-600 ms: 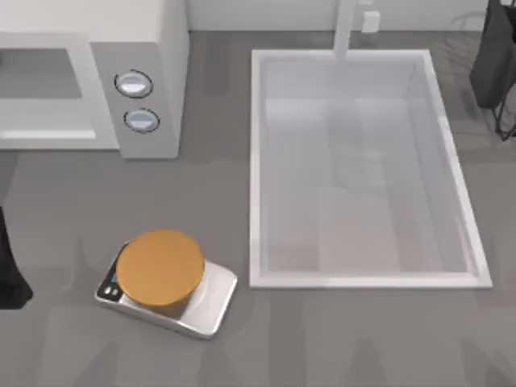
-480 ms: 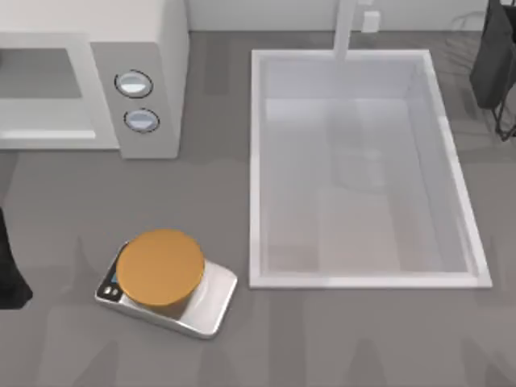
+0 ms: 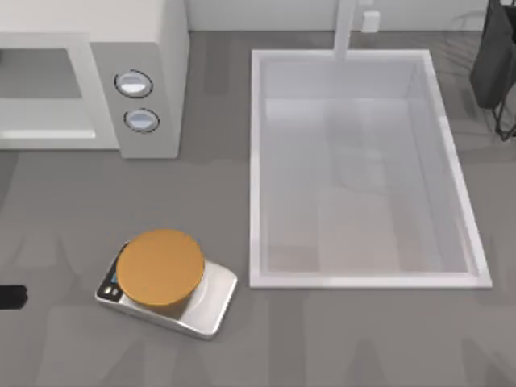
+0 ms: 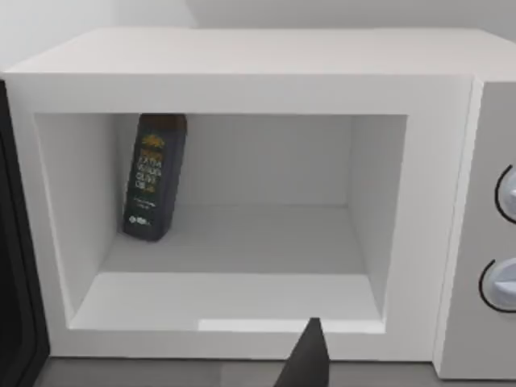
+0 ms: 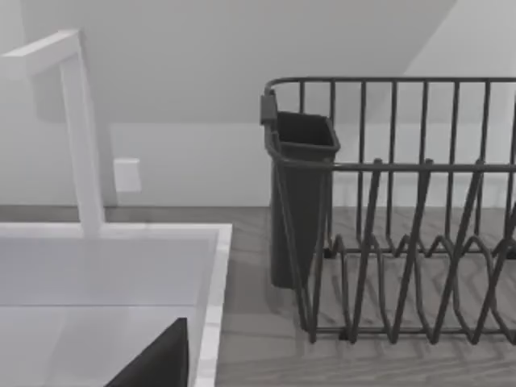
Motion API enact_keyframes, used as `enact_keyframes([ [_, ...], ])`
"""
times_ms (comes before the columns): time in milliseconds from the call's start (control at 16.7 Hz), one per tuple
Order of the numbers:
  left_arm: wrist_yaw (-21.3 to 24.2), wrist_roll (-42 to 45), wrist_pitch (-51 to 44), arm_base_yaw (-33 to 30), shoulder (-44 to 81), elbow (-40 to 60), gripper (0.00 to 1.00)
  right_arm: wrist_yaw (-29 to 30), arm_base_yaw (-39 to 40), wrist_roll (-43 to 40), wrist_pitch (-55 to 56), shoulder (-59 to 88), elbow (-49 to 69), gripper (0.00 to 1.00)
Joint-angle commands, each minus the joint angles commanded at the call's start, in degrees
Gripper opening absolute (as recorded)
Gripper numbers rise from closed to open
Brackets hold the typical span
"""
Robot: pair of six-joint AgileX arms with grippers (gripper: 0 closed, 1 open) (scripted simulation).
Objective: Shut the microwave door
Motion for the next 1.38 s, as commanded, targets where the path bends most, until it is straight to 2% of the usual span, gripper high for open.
enact_keyframes([
  [240, 0.0, 0.0, 0.0, 0.0, 0.0, 0.0, 0.02, 0.0, 0.0, 0.0, 0.0, 0.0, 0.0, 1.0],
  [300, 0.0, 0.0, 0.0, 0.0, 0.0, 0.0, 0.0, 0.0, 0.0, 0.0, 0.0, 0.0, 0.0, 1.0],
  [840, -0.1, 0.0, -0.2, -0.1, -0.1, 0.1, 0.0, 0.0, 0.0, 0.0, 0.0, 0.0, 0.0, 1.0],
  [1200, -2.2, -0.1, -9.2, -2.2, -4.6, 4.5, 0.0, 0.0, 0.0, 0.0, 0.0, 0.0, 0.0, 1.0],
  [1380, -2.5, -0.1, -10.1, -2.5, -5.1, 5.0, 0.0, 0.0, 0.0, 0.0, 0.0, 0.0, 0.0, 1.0],
])
